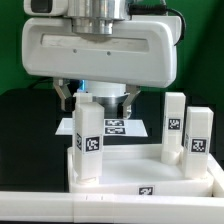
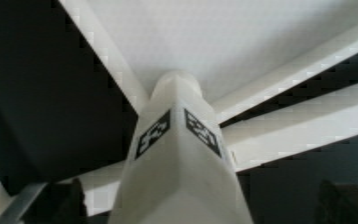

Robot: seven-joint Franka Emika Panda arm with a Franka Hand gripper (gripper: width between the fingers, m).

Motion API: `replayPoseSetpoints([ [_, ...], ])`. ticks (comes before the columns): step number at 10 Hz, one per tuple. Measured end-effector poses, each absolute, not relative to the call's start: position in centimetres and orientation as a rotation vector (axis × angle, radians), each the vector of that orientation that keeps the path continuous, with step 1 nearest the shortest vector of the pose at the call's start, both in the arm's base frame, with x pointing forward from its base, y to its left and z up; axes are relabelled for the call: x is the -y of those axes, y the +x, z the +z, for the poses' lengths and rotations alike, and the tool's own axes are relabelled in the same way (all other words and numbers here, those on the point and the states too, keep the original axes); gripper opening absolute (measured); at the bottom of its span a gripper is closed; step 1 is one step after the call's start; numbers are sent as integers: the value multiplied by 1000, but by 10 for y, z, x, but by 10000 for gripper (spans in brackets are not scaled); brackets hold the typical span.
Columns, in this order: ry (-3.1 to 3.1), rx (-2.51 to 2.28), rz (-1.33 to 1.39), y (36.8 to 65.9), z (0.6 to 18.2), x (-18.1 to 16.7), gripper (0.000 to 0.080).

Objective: Assemble desk

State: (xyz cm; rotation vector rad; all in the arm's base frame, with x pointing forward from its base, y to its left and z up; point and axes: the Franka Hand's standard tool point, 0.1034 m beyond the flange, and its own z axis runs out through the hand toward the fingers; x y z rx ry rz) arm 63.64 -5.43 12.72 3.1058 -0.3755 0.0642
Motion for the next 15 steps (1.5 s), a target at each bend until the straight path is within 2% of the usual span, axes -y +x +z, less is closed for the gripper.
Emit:
replayPoseSetpoints([
  [7,3064,-387,41,636,128,58,649],
  [8,3059,-418,40,636,128,58,521],
  [9,3061,-407,40,636,128,58,521],
  [10,3061,-407,40,636,128,59,386],
  [11,3061,-407,40,636,128,59,289],
  [14,3067,-362,41,636,128,59,289],
  [15,3087,-207,45,636,127,59,289],
])
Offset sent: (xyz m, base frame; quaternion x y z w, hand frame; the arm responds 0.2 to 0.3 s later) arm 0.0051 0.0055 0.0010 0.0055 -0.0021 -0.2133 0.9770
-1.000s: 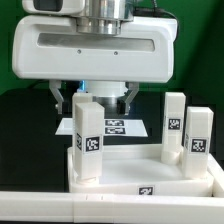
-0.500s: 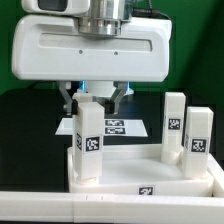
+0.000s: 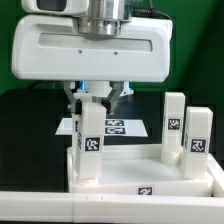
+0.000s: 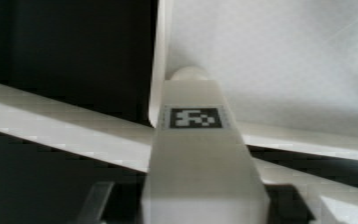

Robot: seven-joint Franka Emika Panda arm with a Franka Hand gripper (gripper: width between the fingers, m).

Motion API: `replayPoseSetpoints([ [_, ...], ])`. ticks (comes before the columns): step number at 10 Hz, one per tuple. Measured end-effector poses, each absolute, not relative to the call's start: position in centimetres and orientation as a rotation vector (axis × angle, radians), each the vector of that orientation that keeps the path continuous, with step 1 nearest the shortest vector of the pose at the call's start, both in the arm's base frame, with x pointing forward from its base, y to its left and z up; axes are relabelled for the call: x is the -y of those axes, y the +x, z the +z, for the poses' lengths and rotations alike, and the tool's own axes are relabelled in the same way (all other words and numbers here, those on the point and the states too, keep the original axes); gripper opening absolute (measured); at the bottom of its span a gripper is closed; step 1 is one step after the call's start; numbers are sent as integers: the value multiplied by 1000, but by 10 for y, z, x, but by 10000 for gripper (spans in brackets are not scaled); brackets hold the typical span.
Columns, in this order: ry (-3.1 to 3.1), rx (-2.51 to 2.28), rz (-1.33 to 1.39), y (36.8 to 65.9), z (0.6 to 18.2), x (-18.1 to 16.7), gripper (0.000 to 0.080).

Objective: Assemble desk

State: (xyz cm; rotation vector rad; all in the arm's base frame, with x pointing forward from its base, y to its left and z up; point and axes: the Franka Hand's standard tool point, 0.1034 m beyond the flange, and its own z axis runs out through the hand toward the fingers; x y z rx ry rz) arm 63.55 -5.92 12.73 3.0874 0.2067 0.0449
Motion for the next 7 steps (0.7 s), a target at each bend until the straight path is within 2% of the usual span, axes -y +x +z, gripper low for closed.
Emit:
replayPoseSetpoints([
  [7,3009,849,84,637,126,54,291],
])
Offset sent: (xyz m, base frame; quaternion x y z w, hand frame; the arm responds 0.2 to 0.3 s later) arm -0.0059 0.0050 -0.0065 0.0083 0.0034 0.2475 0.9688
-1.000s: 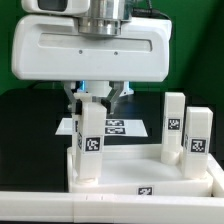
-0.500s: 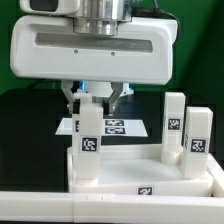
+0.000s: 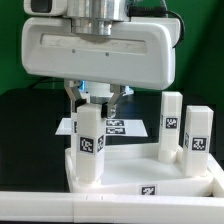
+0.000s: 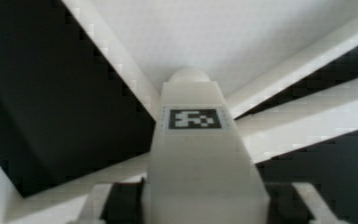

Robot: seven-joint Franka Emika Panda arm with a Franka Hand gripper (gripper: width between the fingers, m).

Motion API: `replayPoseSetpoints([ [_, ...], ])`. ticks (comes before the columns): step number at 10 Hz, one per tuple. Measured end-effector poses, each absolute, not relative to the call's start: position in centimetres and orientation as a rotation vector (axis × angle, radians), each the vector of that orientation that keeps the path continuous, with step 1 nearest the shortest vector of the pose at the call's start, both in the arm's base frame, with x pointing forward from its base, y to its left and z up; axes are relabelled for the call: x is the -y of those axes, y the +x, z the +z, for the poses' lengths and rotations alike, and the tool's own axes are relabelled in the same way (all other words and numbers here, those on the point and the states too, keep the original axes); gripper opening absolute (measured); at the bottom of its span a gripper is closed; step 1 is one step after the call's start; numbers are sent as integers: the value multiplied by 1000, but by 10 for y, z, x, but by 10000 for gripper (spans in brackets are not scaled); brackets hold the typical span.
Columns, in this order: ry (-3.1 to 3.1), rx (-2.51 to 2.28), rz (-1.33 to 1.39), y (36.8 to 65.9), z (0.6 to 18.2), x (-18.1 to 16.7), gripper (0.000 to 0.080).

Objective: Assemble desk

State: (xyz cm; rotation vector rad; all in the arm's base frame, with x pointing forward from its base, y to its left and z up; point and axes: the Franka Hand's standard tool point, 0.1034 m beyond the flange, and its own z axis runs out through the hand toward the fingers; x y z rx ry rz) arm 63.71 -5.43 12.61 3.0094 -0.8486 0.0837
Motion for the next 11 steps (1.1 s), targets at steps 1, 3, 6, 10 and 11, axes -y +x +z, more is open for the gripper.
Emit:
replayPoseSetpoints([
  [1,2982,977,83,637,126,54,291],
  [3,2847,1371,77,637,125,52,291],
  [6,2729,1618,73,638,125,51,291],
  [10,2771,1542,70,638,125,51,530],
  [11,2844,1396,73,638,125,51,625],
])
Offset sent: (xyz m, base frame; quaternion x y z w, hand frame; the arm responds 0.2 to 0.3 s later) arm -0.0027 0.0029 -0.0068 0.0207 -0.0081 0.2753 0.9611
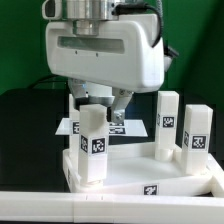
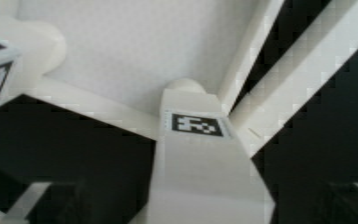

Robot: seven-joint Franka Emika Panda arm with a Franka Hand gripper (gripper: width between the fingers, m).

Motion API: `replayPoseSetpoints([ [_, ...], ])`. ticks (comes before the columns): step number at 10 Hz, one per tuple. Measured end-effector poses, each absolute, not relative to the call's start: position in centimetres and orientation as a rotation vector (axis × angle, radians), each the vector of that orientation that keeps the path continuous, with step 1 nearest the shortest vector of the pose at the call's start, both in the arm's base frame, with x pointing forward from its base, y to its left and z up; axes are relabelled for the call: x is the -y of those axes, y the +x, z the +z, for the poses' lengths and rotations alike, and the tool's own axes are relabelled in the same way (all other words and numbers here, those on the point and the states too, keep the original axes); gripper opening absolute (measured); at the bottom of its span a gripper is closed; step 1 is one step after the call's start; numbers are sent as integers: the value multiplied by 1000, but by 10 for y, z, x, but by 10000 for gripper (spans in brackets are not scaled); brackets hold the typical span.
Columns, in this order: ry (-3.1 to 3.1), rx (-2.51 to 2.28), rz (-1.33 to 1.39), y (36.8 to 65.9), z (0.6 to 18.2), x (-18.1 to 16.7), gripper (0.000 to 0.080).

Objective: Assemble desk

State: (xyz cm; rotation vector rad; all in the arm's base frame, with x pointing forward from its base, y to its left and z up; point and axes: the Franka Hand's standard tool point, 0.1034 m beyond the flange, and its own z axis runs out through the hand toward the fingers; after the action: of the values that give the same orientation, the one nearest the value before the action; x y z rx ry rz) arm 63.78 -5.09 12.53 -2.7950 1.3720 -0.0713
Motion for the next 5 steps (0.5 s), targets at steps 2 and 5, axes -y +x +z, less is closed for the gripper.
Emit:
replayPoseSetpoints([
  [2,-2921,-1106,-80,639,126,50,642],
  [5,-3069,-634,-87,639,125,51,649],
])
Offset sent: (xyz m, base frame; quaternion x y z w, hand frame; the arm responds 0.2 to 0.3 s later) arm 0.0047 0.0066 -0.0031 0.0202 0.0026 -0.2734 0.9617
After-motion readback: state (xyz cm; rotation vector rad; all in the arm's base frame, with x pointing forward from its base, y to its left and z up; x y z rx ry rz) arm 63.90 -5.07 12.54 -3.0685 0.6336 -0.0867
